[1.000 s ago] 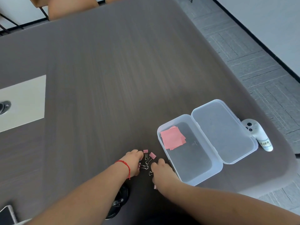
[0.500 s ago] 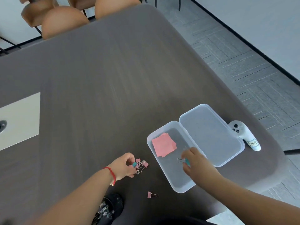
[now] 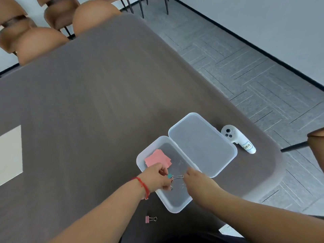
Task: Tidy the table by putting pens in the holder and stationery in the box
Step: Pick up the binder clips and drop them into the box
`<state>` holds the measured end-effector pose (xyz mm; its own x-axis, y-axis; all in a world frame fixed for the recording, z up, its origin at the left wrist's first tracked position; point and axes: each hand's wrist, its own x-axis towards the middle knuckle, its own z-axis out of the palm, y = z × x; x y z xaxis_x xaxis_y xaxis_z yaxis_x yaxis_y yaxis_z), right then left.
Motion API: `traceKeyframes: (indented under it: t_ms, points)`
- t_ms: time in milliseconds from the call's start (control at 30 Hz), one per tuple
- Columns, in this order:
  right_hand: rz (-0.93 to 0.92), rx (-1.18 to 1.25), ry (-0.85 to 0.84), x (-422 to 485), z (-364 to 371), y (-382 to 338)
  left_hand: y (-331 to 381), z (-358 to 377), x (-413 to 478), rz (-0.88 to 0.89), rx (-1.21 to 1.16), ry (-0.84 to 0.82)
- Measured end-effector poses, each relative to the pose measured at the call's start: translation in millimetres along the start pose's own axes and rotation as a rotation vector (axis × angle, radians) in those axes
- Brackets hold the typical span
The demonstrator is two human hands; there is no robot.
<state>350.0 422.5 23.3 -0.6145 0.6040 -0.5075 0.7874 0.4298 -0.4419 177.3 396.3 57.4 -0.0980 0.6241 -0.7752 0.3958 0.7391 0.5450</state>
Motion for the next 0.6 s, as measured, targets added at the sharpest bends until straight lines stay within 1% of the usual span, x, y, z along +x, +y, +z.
traceKeyframes:
  t_ms: [67, 133, 200, 300, 333, 400, 467, 533, 567, 600]
  points:
    - [0.014, -0.014, -0.032, 1.7, -0.6, -0.6, 9.2, 16.7, 13.3, -0.025, 0.249, 0.093]
    - [0.009, -0.124, -0.086, 6.5, -2.1, -2.0, 13.5, 30.8, 21.0, -0.038, 0.467, 0.108]
    - [0.022, -0.190, -0.123, 11.3, -1.6, -2.1, 13.2, 39.6, 26.1, -0.093, 0.540, 0.108]
    - [-0.017, -0.253, -0.176, 19.8, 3.6, -4.4, 9.4, 40.8, 32.1, -0.171, 0.570, 0.133]
    - [-0.039, -0.262, -0.167, 23.8, 8.2, -3.7, 8.8, 40.3, 33.1, -0.191, 0.573, 0.125]
    - [-0.037, -0.248, -0.161, 28.4, 12.2, -4.3, 7.4, 38.6, 35.5, -0.191, 0.570, 0.103]
    - [-0.014, -0.278, -0.202, 33.3, 16.9, -2.4, 10.1, 36.8, 34.3, -0.169, 0.550, 0.048]
    - [-0.019, -0.286, -0.199, 35.9, 17.3, -2.1, 13.3, 28.3, 30.6, -0.138, 0.494, 0.001]
    - [-0.056, -0.289, -0.153, 35.5, 14.0, -4.1, 15.2, 20.0, 27.6, -0.129, 0.442, 0.006]
    - [-0.093, -0.266, -0.104, 33.7, 9.3, -7.7, 15.6, 8.9, 24.3, -0.116, 0.330, 0.029]
